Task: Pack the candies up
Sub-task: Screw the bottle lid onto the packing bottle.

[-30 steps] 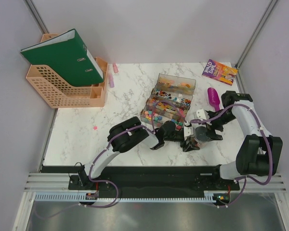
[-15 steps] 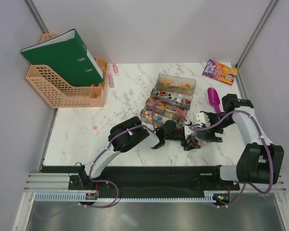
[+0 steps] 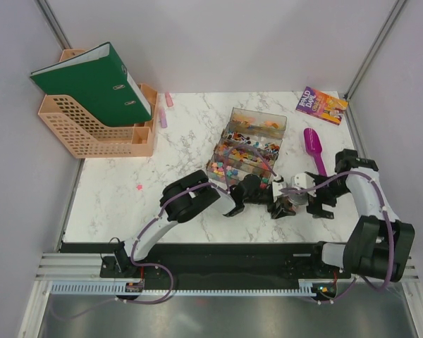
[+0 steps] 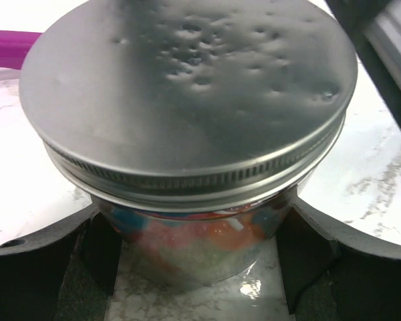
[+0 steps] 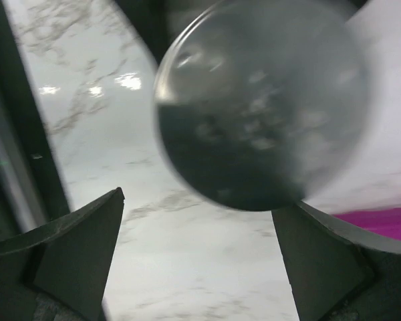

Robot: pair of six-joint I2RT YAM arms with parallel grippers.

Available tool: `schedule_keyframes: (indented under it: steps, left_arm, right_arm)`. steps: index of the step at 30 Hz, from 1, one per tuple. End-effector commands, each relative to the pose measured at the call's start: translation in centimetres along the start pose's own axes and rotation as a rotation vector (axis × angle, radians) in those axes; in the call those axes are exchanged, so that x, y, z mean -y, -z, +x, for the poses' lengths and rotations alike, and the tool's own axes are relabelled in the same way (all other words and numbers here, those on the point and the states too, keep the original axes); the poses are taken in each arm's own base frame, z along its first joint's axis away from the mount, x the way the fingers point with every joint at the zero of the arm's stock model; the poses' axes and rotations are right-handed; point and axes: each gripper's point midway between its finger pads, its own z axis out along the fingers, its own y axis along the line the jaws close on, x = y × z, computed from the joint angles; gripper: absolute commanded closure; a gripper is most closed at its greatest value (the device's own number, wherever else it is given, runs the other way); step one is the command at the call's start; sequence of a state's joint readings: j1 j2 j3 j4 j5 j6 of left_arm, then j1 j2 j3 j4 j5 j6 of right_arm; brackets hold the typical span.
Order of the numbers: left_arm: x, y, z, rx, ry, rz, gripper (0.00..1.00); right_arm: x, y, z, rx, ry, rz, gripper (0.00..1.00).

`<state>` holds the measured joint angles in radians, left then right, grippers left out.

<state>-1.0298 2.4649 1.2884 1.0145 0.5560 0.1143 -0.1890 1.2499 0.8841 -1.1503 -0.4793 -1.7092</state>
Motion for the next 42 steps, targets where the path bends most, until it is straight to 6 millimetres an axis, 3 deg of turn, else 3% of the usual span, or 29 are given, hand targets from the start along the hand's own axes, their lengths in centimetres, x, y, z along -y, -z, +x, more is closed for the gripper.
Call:
schedule_keyframes:
  steps: [1,5,8,13,22,32,42]
  left_arm:
    - [0.9,15.0,25.5,-0.832,0.242,-0.204,0.98]
    - [1.1,14.9,25.7,-0.837,0.241,-0.184,0.98]
    - [1.4,14.8,25.6,-0.836,0.23,-0.159,0.98]
    - [2.2,15.0,25.9,-0.85,0.215,-0.134,0.98]
    - [3.3,15.0,25.8,-0.851,0.22,-0.103,0.98]
    - [3.5,15.0,25.9,-0.857,0.219,-0.095,0.98]
    - [3.4,15.0,25.9,-0.858,0.213,-0.098,0.98]
  right_arm:
    - [-9.4,0.1,1.0,0.009,-0.258,-0.371,0.02]
    - [-8.1,1.0,2.7,0.015,-0.334,-0.321,0.02]
    - [-4.3,3.1,2.8,0.05,-0.331,-0.168,0.02]
    - [-0.4,3.9,0.2,0.184,-0.256,-0.065,0.02]
    - [1.3,2.0,-4.0,0.296,-0.123,-0.145,0.02]
    - [3.4,1.8,-4.8,0.308,-0.114,-0.162,0.02]
    - [0.4,0.8,-5.2,0.231,-0.065,-0.242,0.02]
